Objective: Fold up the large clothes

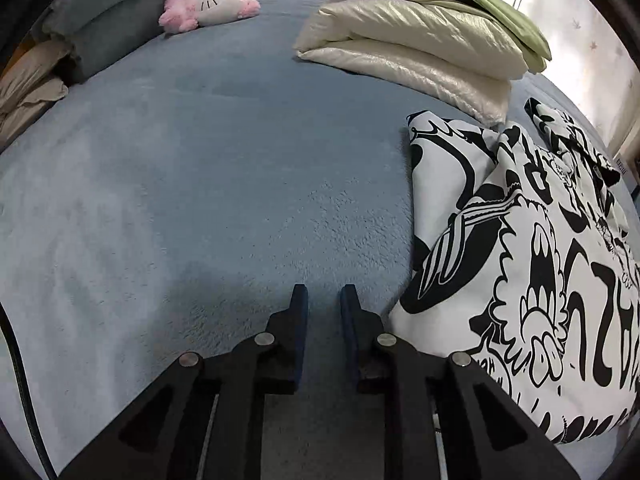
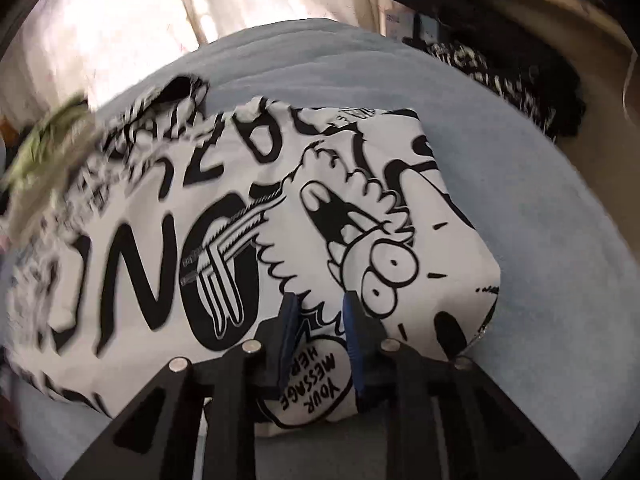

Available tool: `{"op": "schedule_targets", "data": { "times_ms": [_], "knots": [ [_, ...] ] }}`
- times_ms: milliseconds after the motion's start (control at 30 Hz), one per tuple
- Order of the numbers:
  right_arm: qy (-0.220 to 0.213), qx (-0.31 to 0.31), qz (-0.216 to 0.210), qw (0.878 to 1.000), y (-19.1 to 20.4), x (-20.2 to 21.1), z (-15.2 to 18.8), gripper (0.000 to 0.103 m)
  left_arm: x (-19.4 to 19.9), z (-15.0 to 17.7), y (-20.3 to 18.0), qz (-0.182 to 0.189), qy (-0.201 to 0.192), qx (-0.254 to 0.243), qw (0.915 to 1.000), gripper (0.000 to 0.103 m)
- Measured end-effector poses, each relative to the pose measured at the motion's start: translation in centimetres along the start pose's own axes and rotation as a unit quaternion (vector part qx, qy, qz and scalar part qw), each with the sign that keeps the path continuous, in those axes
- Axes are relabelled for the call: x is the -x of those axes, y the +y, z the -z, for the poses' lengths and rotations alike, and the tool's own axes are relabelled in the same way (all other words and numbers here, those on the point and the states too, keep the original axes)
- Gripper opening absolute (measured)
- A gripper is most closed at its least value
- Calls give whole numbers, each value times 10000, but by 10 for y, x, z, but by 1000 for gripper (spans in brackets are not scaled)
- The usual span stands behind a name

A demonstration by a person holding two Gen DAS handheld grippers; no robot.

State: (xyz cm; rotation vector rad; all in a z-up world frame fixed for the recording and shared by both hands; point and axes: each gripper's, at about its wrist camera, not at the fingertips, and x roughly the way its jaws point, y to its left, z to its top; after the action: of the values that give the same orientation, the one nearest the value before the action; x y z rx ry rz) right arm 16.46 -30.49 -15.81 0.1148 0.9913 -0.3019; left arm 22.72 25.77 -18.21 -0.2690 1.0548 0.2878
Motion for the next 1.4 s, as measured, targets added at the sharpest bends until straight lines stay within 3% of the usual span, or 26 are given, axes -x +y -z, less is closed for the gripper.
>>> {"op": "schedule_targets", "data": {
  "times_ms": [100,233,333,433,533,733,1100,1267,1400],
  "knots": [
    [-91,101,273,9995,8,1,5,26,5,1,-2,-75,-49,-41,10000,16],
    [-217,-340,-135,9991,-4,3,7,29,9,2,-2,-46,-89,-8,9999,16],
    [-344,-482,-555,9967,-10,5,12,42,14,2,-6,-30,-110,-50,9999,16],
    [-412,-133,-360,9984,5,4,14,53,26,4,-13,69,-182,-107,9998,16],
    [-530,73,-91,9985,16,3,16,53,44,5,-25,134,-293,-213,9993,16],
    [-605,-184,-421,9971,4,3,18,54,87,12,-51,582,-495,-455,9960,16],
    [-617,-128,-352,9974,6,3,19,54,150,32,-92,947,-590,-1156,9870,19],
    [-526,-70,-263,9982,9,2,18,54,167,17,-111,998,-683,-1508,9811,22],
    [-200,-15,-148,9997,12,0,9,54,176,-3,-131,1011,-822,-1774,9755,24]
  ]
}}
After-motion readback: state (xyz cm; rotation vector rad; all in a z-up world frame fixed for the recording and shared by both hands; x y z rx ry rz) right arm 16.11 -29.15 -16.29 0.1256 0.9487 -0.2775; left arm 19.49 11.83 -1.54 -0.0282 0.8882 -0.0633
